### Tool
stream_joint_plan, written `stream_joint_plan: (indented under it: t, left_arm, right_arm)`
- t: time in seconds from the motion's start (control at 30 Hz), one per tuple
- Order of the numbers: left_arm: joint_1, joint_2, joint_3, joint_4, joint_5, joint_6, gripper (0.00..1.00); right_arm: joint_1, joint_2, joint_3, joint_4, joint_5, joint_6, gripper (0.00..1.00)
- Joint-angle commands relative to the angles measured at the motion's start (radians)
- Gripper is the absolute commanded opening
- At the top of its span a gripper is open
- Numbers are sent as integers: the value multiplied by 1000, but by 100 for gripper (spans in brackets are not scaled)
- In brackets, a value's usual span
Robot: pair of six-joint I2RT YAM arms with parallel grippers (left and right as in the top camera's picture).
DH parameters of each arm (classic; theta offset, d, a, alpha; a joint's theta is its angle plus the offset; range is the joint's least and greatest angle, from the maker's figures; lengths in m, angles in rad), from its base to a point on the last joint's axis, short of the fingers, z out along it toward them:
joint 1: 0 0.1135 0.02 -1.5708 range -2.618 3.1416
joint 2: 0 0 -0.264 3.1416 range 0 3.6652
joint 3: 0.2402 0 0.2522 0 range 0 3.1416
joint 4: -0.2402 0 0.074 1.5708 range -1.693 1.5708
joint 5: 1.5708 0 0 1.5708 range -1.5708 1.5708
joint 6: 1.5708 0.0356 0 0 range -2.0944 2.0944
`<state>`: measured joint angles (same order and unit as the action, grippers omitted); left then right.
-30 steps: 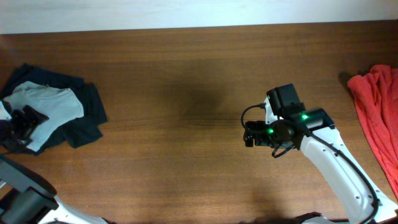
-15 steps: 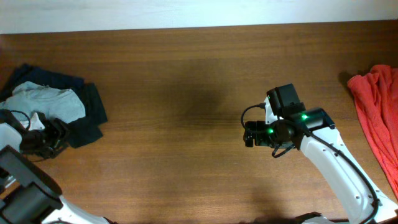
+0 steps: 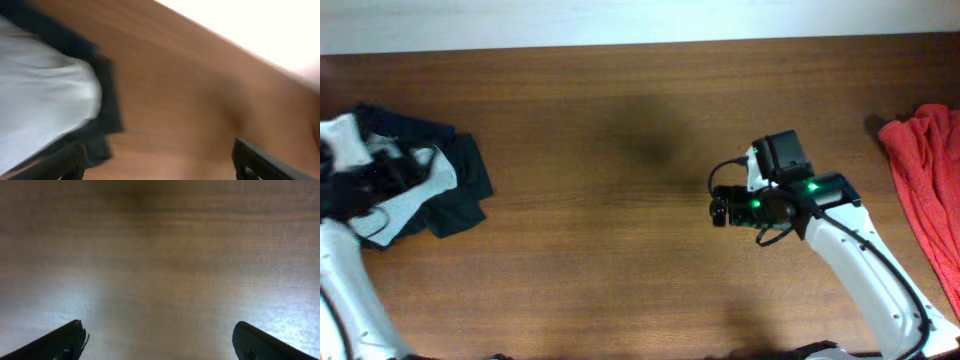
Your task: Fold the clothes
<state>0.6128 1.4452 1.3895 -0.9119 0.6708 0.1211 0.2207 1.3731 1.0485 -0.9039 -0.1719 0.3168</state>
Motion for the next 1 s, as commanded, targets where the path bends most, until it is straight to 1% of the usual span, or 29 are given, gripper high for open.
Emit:
stream_joint_plan:
  t: [0.0, 0.03, 0.07, 0.13, 0.2, 0.23, 0.33, 0.4, 0.57, 0.73, 0.97]
  left_arm:
    - [-191, -66, 6, -59, 41, 268, 92]
    - [-235, -76, 10, -77, 13, 300, 92]
    - [-307, -93, 18, -105, -62, 328, 92]
    - [-465, -138, 26, -131, -276, 324, 92]
    - [-579, -175, 25, -125, -414, 261, 94]
    - [-652, -202, 25, -126, -498, 225, 99]
    - [-769, -255, 25, -163, -702, 89, 99]
    - [-789, -265, 25, -192, -724, 74, 99]
    - [-794, -265, 25, -245, -719, 74, 99]
    - [-794, -265, 25, -245, -720, 74, 99]
    - [-794, -265, 25, -246, -720, 74, 99]
  right_arm:
    - [-77, -14, 72, 10, -34, 1, 99]
    - [-93, -14, 91, 6, -41, 1, 99]
    - [-120, -15, 128, -5, -56, -15, 99]
    - [-157, -23, 198, -31, -96, -68, 99]
    - [-185, -40, 274, -72, -114, -117, 99]
    - [-200, -59, 335, -112, -113, -162, 99]
    - [-211, -117, 459, -204, -112, -213, 99]
    - [-211, -150, 494, -224, -112, -212, 99]
    - [-210, -228, 497, -227, -109, -212, 99]
    - [-210, -229, 497, -275, -109, -212, 99]
    - [-209, -221, 497, -275, -108, -212, 99]
